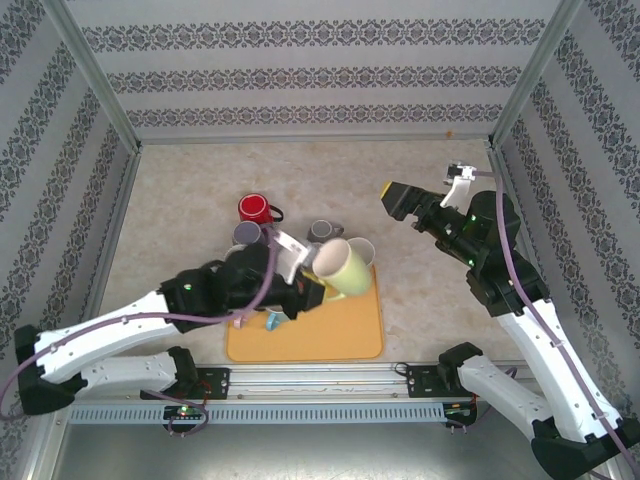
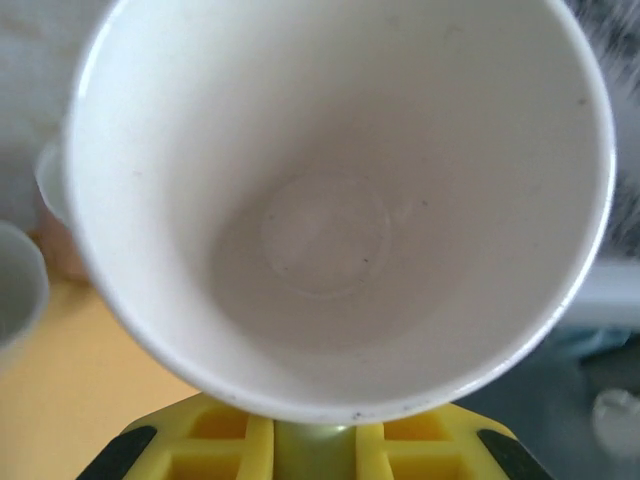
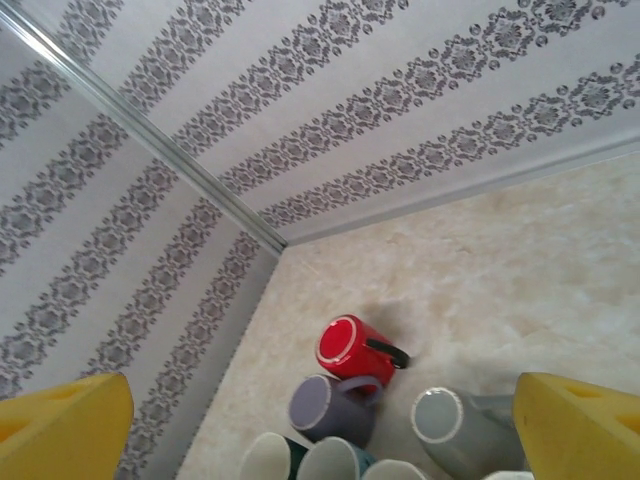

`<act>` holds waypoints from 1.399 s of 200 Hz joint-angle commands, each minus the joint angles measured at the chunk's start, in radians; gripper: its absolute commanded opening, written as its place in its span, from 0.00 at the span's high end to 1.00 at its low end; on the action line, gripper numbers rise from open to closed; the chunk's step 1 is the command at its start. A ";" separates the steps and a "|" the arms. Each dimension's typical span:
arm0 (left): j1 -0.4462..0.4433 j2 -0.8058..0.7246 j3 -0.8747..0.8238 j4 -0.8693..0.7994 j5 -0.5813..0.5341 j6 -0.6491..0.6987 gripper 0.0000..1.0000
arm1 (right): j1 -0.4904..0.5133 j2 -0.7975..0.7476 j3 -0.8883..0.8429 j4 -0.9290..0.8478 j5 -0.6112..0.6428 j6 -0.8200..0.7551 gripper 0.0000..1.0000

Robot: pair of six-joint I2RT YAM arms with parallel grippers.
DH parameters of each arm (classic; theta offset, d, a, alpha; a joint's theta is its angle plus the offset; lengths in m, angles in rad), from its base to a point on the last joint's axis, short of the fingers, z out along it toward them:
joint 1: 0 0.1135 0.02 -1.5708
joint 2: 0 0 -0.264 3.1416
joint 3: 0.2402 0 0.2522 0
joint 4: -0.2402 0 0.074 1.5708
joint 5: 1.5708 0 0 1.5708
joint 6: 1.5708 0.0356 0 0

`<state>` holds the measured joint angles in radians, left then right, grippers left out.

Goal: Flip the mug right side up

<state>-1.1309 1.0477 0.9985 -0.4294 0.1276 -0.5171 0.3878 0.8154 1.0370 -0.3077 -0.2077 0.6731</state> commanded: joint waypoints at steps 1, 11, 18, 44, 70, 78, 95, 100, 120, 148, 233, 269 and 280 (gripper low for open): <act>-0.106 0.062 0.056 -0.093 -0.231 0.078 0.90 | -0.006 0.000 0.011 -0.052 0.024 -0.064 0.04; -0.137 0.095 0.058 -0.117 -0.267 0.066 0.91 | -0.006 0.002 0.006 -0.053 0.016 -0.064 0.04; -0.154 0.115 0.056 -0.130 -0.291 0.053 0.91 | -0.007 0.002 0.001 -0.053 0.012 -0.064 0.04; -0.179 0.157 0.013 -0.129 -0.342 0.011 0.92 | -0.004 -0.002 -0.022 -0.054 0.004 -0.069 0.04; -0.181 0.201 -0.024 -0.109 -0.381 0.002 0.92 | -0.003 -0.002 -0.042 -0.057 -0.001 -0.079 0.04; -0.181 0.218 -0.030 -0.107 -0.391 0.002 0.92 | -0.003 -0.001 -0.046 -0.058 -0.004 -0.081 0.04; -0.182 0.246 -0.037 -0.099 -0.398 -0.005 0.91 | -0.003 0.001 -0.058 -0.058 -0.008 -0.083 0.04; -0.182 0.255 -0.039 -0.097 -0.398 -0.008 0.91 | -0.004 0.002 -0.061 -0.058 -0.009 -0.083 0.04; -0.182 0.279 -0.049 -0.098 -0.404 -0.024 0.91 | -0.003 0.005 -0.073 -0.052 -0.015 -0.081 0.04; -0.181 0.285 -0.081 -0.103 -0.442 -0.054 0.91 | -0.002 0.014 -0.089 -0.038 -0.029 -0.074 0.04; -0.150 0.253 -0.168 -0.059 -0.481 -0.141 0.89 | 0.022 0.056 -0.089 -0.023 -0.026 -0.078 0.05; -0.128 0.245 -0.185 -0.049 -0.492 -0.160 0.87 | 0.035 0.065 -0.096 -0.018 -0.015 -0.081 0.05; -0.123 0.243 -0.192 -0.042 -0.489 -0.161 0.87 | 0.039 0.068 -0.097 -0.018 -0.013 -0.082 0.05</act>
<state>-1.2743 1.3323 0.8116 -0.5381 -0.3008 -0.6453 0.4129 0.8787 0.9524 -0.3573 -0.2253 0.6048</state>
